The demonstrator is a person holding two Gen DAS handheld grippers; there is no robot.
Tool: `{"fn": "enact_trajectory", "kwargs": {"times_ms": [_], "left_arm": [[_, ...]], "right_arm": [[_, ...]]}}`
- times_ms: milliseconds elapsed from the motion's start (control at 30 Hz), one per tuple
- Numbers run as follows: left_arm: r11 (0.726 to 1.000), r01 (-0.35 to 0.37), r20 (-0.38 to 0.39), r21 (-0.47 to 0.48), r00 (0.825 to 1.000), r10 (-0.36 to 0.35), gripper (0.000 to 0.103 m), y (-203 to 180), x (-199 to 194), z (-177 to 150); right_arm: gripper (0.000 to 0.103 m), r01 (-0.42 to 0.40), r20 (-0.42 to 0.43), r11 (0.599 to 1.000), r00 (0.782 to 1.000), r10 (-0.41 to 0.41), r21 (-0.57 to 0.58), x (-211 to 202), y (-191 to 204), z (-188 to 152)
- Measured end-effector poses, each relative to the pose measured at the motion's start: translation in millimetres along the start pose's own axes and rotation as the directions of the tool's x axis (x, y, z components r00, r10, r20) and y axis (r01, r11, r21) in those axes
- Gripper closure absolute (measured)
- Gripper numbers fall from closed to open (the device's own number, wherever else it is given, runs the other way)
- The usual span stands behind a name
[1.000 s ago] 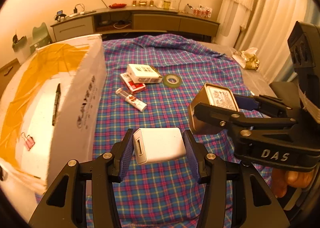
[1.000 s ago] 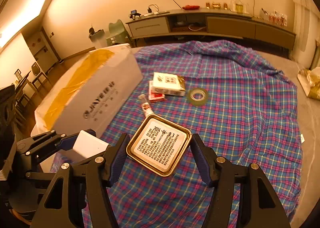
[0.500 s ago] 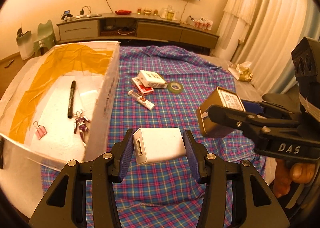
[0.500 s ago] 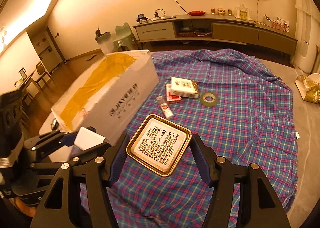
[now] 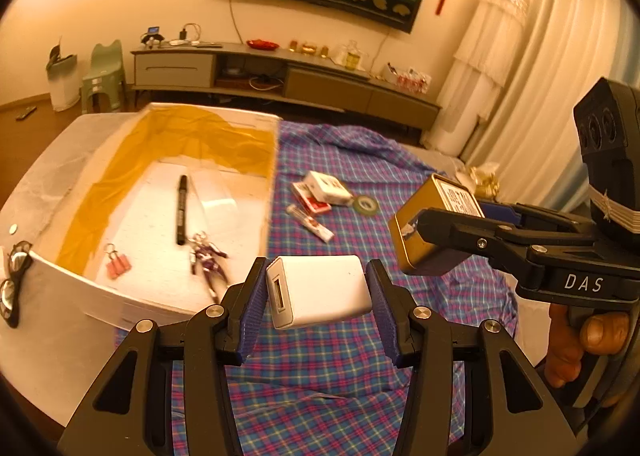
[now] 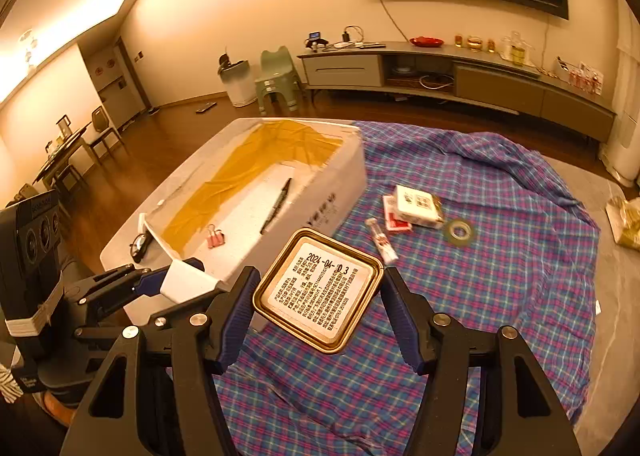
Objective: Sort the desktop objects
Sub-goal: 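Lower the charger and tin into the cardboard box and open both tools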
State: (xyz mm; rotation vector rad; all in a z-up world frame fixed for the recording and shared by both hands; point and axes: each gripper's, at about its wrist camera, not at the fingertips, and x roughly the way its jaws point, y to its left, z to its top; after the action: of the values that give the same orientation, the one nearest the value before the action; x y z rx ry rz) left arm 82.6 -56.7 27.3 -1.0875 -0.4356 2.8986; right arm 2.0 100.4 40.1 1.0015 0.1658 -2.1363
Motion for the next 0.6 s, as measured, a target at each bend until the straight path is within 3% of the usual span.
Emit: {"fn": "enact_trajectory", "kwargs": {"times_ms": [600], "left_arm": [[0.989,-0.059,0.044,-0.137,0.997,0.065,0.052,88.7,-2.7,32.2]], "right_arm": [[0.040,-0.078,-0.054,0.995,0.996,0.075,-0.057,41.7,42.9,47.8]]}}
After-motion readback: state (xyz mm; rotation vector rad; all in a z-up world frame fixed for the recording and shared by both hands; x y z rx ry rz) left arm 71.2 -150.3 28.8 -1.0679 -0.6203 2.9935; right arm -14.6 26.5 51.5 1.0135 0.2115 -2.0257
